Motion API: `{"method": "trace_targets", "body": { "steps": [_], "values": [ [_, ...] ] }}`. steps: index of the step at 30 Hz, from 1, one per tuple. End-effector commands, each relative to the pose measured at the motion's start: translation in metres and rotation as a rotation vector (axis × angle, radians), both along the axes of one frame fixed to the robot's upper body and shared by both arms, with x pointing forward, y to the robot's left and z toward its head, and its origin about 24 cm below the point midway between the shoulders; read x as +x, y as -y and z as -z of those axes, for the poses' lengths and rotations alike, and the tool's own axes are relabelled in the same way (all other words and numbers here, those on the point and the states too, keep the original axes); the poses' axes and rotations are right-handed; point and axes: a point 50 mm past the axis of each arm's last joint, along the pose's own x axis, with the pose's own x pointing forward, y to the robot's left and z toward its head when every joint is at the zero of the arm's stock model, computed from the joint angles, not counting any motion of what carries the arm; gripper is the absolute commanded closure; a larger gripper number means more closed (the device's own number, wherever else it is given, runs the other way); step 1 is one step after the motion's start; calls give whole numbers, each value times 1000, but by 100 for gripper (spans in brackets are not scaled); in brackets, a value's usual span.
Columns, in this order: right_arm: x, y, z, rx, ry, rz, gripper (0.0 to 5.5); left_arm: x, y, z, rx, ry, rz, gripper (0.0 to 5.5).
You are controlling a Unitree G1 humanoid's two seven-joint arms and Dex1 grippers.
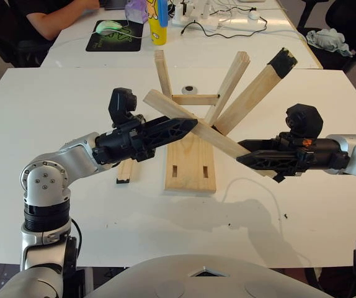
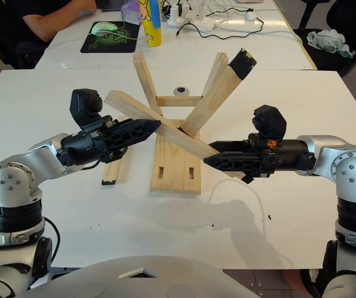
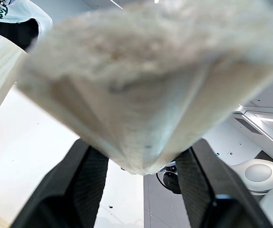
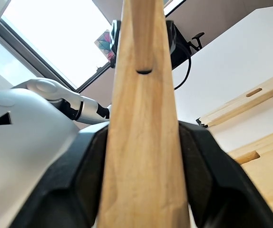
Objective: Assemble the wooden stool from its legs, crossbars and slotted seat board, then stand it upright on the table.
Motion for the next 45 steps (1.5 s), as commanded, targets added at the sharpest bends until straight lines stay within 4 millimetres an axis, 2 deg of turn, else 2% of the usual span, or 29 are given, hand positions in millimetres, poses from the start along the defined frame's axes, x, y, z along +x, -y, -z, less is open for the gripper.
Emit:
{"method": "trace_targets", "body": {
  "steps": [1,2,3,9,13,17,21,23,26,29,32,36,40,45],
  "values": [
    [4,3,-4,-5,34,16,342,2,-3,0,27,11,-12,344],
    [5,3,-4,1,20,19,342,2,-3,0,29,13,-16,344],
    [4,3,-3,0,13,12,306,3,-4,0,31,14,-19,344],
    [1,5,-3,7,22,6,239,5,-9,2,54,22,-39,344],
    [1,14,4,-33,53,71,193,6,-17,2,69,27,-61,344],
    [-1,30,14,-94,73,145,192,7,-33,3,104,27,-100,344],
    [-2,35,29,-211,126,170,192,4,-66,3,179,15,-165,344],
    [-2,29,31,-205,154,160,192,5,-81,0,211,19,-196,344],
    [1,2,41,-355,340,128,192,13,-98,-10,223,49,-251,344],
    [-1,-19,54,-449,527,66,192,19,-107,-21,215,85,-288,344],
    [-4,-30,66,-492,628,16,192,21,-113,-26,218,100,-296,344],
    [-10,-39,87,-580,750,-40,192,20,-118,-28,232,108,-296,344],
    [-7,-38,106,-683,838,-71,192,20,-117,-25,245,105,-282,344],
    [7,-37,108,-730,941,10,192,22,-116,-25,236,109,-303,344]
  ]
}}
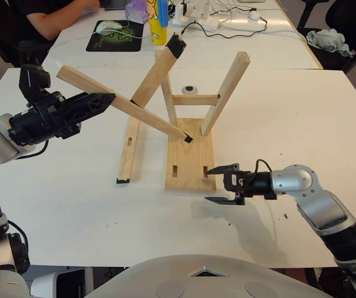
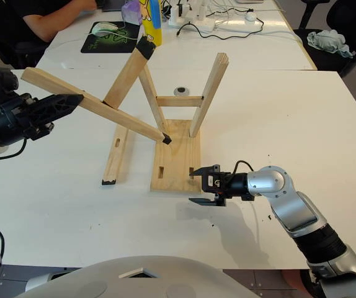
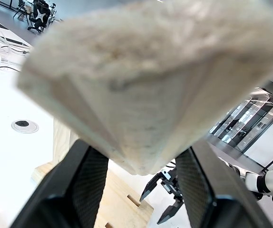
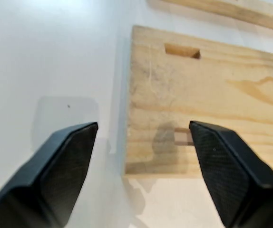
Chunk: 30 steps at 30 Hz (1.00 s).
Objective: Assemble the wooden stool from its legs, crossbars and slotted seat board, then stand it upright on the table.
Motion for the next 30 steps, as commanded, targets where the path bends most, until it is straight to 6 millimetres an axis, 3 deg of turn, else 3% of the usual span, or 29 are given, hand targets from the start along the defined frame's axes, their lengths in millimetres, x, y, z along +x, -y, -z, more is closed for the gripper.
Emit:
{"method": "trace_targets", "body": {
  "steps": [1,9,13,18,21,27,29,30],
  "values": [
    [16,0,-5,-3,120,37,192,2,-1,-4,2,17,-20,344],
    [36,15,-12,-52,202,73,192,-4,15,6,60,20,18,344],
    [42,18,-14,-24,185,104,192,2,19,14,176,69,-63,344],
    [48,29,-16,-37,203,150,192,12,30,0,259,218,-108,344],
    [43,24,-24,97,111,175,192,14,34,-4,309,264,-92,344],
    [31,14,-51,645,-212,395,216,13,48,-9,390,339,-12,344],
    [34,10,-46,712,-205,507,245,12,50,-6,426,343,6,344],
    [38,9,-35,675,-160,609,266,12,50,-4,440,344,14,344]
  ]
}}
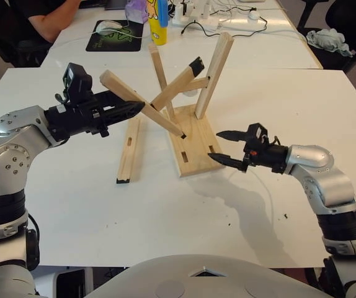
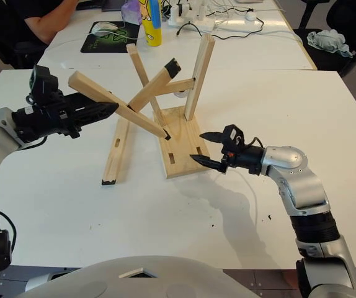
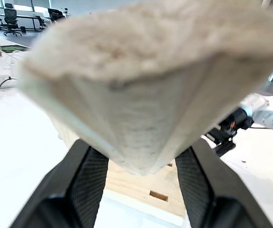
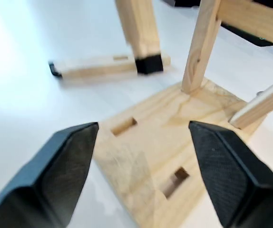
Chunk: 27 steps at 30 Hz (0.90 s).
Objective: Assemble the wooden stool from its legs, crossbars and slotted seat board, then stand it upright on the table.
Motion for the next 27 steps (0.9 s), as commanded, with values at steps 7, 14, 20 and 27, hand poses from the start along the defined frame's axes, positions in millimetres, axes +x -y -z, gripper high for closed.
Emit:
{"method": "trace_targets", "body": {
  "steps": [7,14,20,27],
  "values": [
    [-1,-34,68,0,-142,421,374,1,5,-1,123,42,81,344],
    [-19,-39,84,-9,-184,433,478,-1,13,4,119,16,127,344],
    [-29,-38,92,-73,-199,409,550,-4,17,10,117,-1,139,344],
    [-35,-46,100,-130,-225,357,550,-5,22,23,151,-33,155,344]
  ]
}}
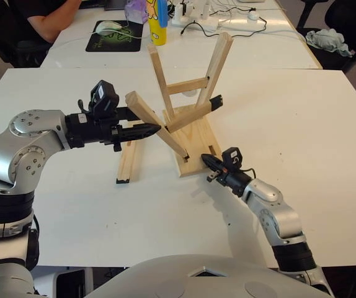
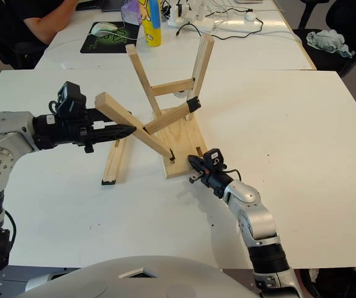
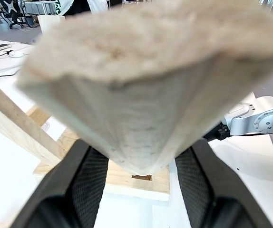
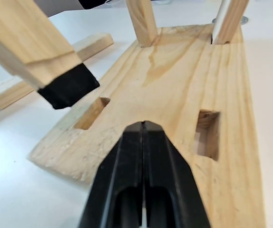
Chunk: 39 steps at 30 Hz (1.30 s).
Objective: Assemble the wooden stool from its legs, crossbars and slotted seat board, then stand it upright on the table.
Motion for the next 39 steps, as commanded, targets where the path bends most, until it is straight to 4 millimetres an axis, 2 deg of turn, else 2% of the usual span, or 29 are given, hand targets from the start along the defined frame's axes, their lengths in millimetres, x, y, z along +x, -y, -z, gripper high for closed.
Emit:
{"method": "trace_targets", "body": {
  "steps": [1,7,15,22,30,39],
  "values": [
    [-9,-3,14,-46,-73,-28,550,-1,1,7,41,-5,5,344],
    [-11,-6,17,-57,-86,-41,550,2,-5,11,85,3,-15,344],
    [-13,-4,26,-114,-129,-18,550,12,-10,-5,106,37,-4,344],
    [-16,-9,29,-113,-142,-22,550,15,-6,-7,145,21,51,344],
    [-17,-14,31,-108,-150,-27,550,17,2,-18,62,32,72,344],
    [-16,-15,31,-117,-154,-40,550,19,-2,-5,112,16,48,344]
  ]
}}
